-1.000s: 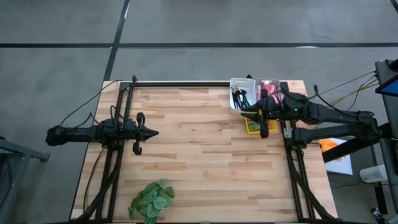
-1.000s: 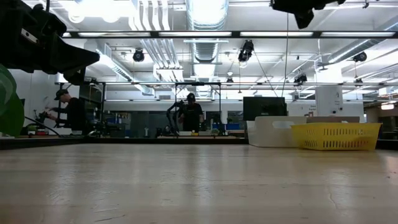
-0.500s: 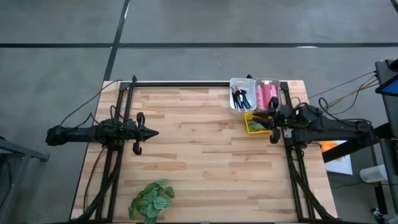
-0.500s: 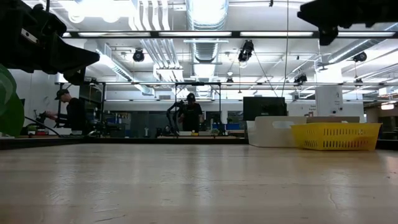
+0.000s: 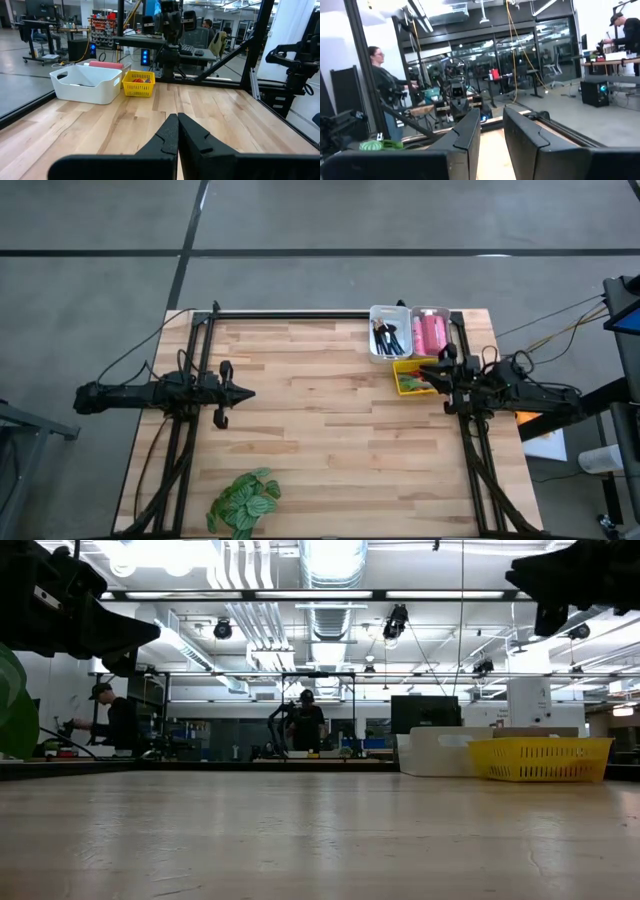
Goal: Pick & Place Paint Supplies
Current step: Return to Home Position
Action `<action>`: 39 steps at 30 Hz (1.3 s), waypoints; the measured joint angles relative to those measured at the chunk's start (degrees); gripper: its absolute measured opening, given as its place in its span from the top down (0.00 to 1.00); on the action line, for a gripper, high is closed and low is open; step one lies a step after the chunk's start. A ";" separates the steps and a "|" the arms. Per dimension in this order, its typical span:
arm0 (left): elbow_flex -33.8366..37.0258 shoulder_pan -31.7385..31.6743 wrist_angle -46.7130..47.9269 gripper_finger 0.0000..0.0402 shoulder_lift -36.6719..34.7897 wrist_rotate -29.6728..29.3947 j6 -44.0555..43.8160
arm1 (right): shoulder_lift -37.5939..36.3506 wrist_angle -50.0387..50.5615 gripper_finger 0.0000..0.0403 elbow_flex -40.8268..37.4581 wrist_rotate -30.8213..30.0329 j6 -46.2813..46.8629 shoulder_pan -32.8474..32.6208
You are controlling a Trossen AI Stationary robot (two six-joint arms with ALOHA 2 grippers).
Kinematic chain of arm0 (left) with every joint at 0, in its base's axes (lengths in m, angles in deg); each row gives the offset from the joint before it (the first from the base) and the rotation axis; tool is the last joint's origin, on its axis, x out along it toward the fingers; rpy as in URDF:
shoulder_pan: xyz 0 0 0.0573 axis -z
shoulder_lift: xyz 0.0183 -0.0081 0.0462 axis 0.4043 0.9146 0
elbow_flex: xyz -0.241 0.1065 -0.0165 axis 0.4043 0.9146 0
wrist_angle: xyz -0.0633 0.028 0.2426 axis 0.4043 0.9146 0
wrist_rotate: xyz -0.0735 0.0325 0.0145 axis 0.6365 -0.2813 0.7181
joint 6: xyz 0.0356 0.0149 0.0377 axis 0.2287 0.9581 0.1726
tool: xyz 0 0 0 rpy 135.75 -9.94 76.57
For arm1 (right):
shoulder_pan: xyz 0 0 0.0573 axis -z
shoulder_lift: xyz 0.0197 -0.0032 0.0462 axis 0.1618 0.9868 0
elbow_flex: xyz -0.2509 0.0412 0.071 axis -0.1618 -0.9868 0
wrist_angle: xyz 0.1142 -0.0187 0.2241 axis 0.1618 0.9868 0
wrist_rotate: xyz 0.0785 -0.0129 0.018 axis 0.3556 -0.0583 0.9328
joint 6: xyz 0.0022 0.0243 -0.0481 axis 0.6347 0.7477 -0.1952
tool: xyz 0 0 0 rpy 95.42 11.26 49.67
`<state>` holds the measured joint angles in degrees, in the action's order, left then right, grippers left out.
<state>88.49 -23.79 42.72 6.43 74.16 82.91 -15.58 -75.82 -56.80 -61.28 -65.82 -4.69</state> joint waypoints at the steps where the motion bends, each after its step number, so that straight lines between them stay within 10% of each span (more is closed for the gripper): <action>1: 0.01 0.02 0.00 0.99 0.00 0.01 0.00 | -0.02 -0.66 0.79 -0.49 0.00 0.16 0.00; 11: 0.01 0.02 0.00 0.99 0.36 0.00 0.01 | 0.01 -10.53 0.79 -7.29 1.34 -0.16 0.00; 39: 0.02 0.01 0.00 0.99 0.37 0.00 0.01 | 0.53 5.31 0.79 -7.27 4.42 4.77 0.00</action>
